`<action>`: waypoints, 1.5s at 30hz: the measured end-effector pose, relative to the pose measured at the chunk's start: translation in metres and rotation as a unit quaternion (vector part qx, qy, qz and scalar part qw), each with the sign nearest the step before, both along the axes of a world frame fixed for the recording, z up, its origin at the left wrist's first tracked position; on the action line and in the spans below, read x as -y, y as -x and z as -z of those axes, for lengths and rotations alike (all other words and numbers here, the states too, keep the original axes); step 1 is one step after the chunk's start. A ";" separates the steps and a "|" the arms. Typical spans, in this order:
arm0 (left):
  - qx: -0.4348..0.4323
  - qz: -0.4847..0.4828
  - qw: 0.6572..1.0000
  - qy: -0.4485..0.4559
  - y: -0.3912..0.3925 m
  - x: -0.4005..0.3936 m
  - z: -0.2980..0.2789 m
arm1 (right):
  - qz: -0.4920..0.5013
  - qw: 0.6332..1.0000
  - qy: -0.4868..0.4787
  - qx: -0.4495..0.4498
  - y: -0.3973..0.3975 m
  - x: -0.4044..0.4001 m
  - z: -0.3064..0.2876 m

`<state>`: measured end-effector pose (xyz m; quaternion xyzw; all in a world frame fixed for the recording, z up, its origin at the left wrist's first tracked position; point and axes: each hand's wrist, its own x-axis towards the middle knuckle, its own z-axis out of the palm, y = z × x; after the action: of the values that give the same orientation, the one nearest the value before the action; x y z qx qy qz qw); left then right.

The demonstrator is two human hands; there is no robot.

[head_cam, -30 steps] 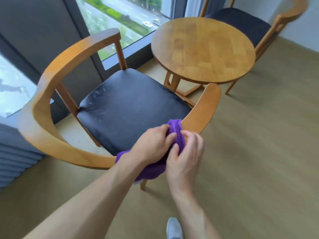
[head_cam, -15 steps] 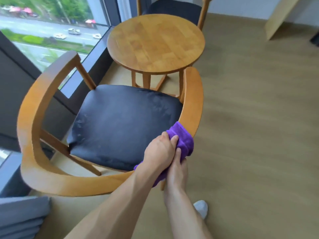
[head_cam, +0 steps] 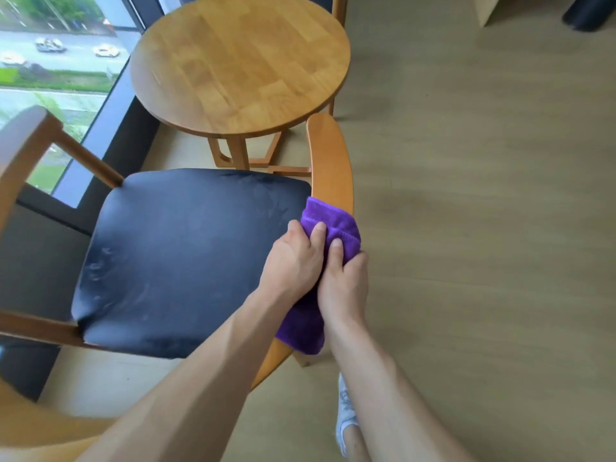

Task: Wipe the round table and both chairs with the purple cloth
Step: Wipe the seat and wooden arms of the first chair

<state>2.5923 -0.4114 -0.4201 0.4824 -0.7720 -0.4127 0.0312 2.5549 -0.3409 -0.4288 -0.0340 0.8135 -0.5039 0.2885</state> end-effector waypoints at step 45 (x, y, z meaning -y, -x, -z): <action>0.166 0.195 0.951 0.172 -0.101 -0.058 -0.018 | 0.024 0.997 -0.044 -0.065 -0.097 -0.046 0.003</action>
<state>2.6935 -0.3531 -0.4025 0.3716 -0.9046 -0.1856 -0.0960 2.6517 -0.2944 -0.4316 -0.0342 0.8523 -0.4715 0.2239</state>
